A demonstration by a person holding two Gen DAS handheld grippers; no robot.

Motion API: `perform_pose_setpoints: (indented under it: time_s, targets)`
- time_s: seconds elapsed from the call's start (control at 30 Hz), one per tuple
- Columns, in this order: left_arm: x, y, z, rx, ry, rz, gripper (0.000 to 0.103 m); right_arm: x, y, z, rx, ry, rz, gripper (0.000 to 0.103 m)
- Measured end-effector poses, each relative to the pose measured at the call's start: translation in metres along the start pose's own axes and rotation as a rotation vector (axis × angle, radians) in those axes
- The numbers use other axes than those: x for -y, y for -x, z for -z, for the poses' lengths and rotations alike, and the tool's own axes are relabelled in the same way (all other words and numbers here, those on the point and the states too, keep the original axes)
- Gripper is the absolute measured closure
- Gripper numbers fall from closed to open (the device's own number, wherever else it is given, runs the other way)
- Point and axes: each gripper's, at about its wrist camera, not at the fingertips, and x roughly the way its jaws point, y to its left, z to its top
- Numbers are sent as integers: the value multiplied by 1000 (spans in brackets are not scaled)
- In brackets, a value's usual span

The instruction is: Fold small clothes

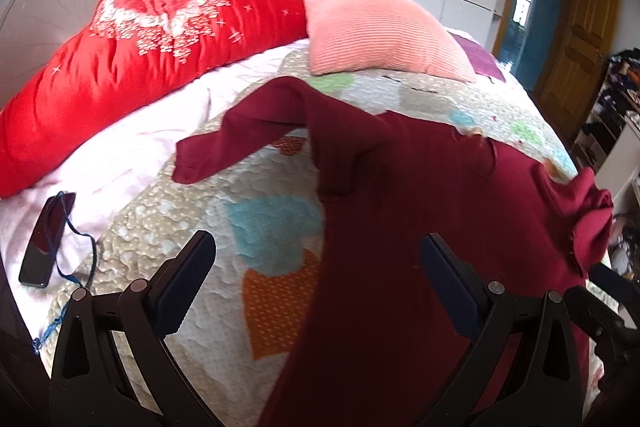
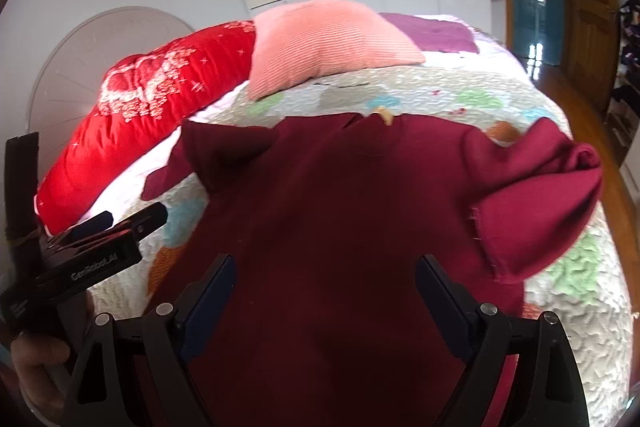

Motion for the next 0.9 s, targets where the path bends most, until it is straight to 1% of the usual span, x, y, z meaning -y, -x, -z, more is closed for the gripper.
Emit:
perform_pose_setpoints:
  time_s: [0.03, 0.1, 0.17, 0.23, 0.33, 0.4, 0.47, 0.53, 0.57, 0.6, 0.63, 0.67, 0.73, 0.77, 0.83, 0.87, 0.9]
  targets:
    - [-12, -4, -4, 3, 25, -22, 1, -8, -6, -4, -4, 16, -15, 17]
    - [-37, -15, -11, -1, 79, -65, 1, -25, -17, -9, -4, 61, -14, 17]
    - [-66, -30, -17, -26, 149, -96, 1, -38, -25, -11, -6, 95, -8, 17]
    - [-94, -45, -20, -54, 236, -93, 1, -45, -33, -10, -15, 102, -16, 17]
    - [-128, -66, -26, -100, 359, -56, 1, -44, -45, -5, -58, 78, -32, 17]
    - [-143, -79, -33, -106, 413, -54, 3, -41, -52, 0, -84, 59, -41, 17]
    - [-150, -91, -39, -112, 438, -67, 4, -38, -56, 2, -96, 44, -50, 17]
    - [-156, -108, -45, -137, 447, -77, 12, -37, -56, 4, -99, 43, -60, 17]
    - [-158, -117, -47, -157, 451, -80, 22, -36, -57, 5, -101, 46, -60, 17]
    - [-158, -126, -49, -174, 455, -81, 35, -36, -57, 5, -103, 47, -59, 17]
    - [-161, -134, -50, -184, 458, -84, 41, -35, -58, 5, -106, 47, -60, 17]
    - [-161, -141, -51, -191, 454, -92, 51, -34, -59, 5, -110, 47, -60, 17]
    - [-161, -150, -50, -188, 435, -98, 60, -30, -61, 6, -112, 41, -53, 17]
    - [-160, -152, -51, -182, 423, -95, 69, -29, -61, 6, -112, 35, -50, 17]
    - [-162, -151, -59, -187, 393, -81, 81, -27, -62, 6, -118, 26, -52, 17]
    - [-165, -146, -67, -178, 375, -60, 101, -27, -63, 6, -123, 24, -54, 17]
    - [-169, -141, -78, -163, 360, -40, 101, -26, -64, 5, -125, 24, -53, 17]
